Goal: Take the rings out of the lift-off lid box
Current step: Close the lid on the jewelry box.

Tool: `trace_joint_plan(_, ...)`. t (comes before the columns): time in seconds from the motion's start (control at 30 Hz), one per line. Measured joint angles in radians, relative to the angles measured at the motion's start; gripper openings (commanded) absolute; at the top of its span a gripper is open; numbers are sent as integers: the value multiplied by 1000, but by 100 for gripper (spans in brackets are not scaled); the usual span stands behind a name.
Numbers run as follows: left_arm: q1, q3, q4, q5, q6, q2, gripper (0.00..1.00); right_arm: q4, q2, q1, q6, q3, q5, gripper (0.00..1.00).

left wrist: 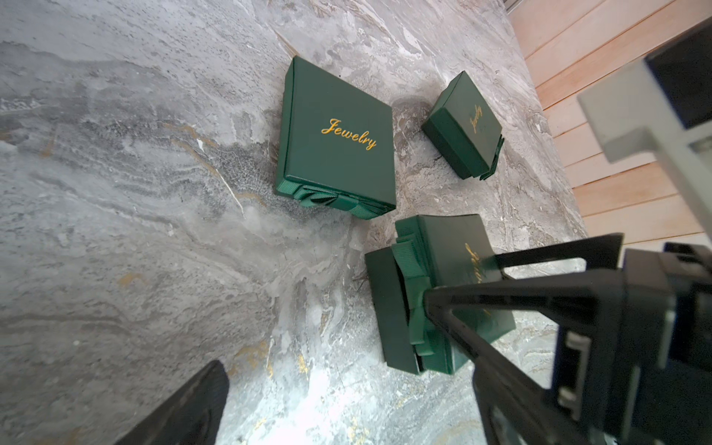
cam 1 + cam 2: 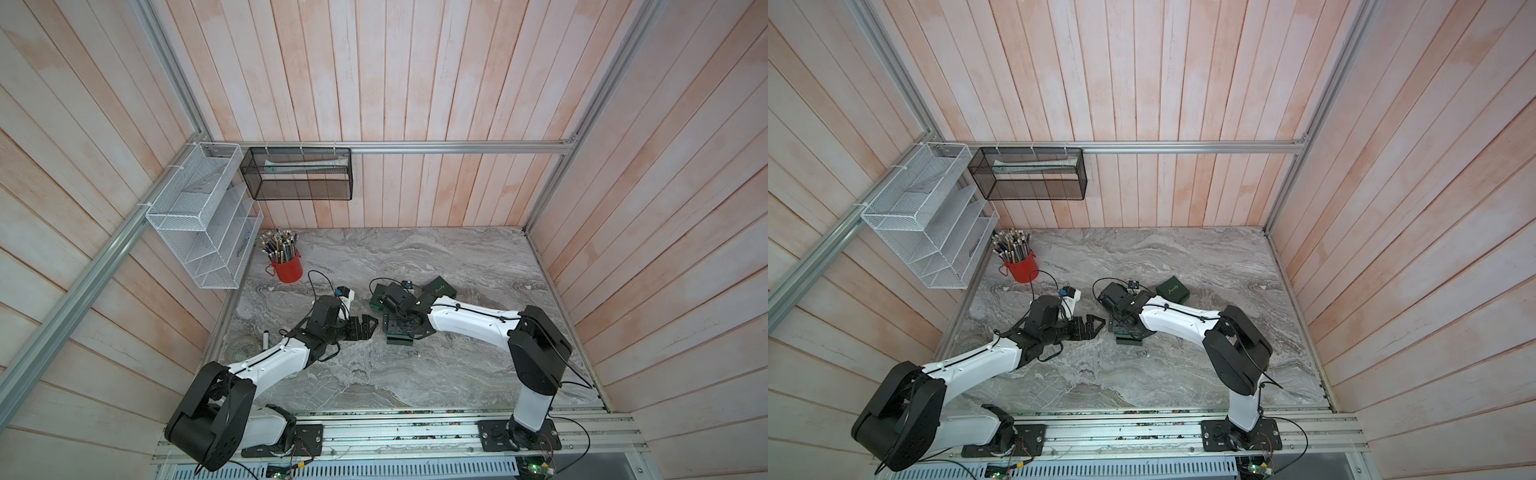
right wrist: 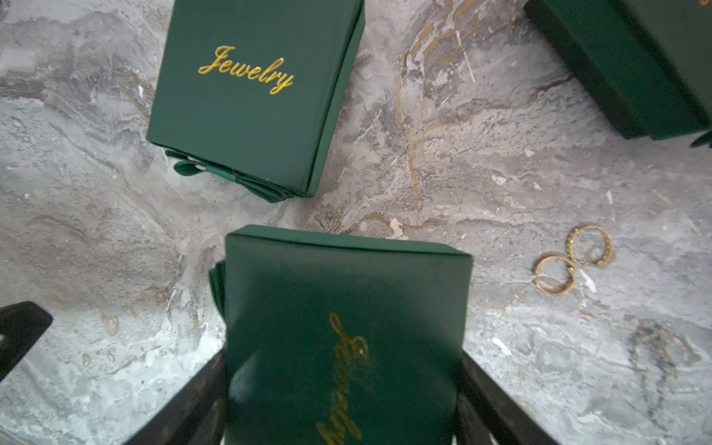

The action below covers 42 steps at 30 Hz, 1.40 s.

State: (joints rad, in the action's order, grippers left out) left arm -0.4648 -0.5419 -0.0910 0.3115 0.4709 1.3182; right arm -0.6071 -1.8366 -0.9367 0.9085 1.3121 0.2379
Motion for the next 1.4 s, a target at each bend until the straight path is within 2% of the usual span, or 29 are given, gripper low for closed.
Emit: trace_joint_plan(1.4, 0, 4, -14, 2, -1, 23, 100, -20, -2, -18, -27, -7, -3, 79)
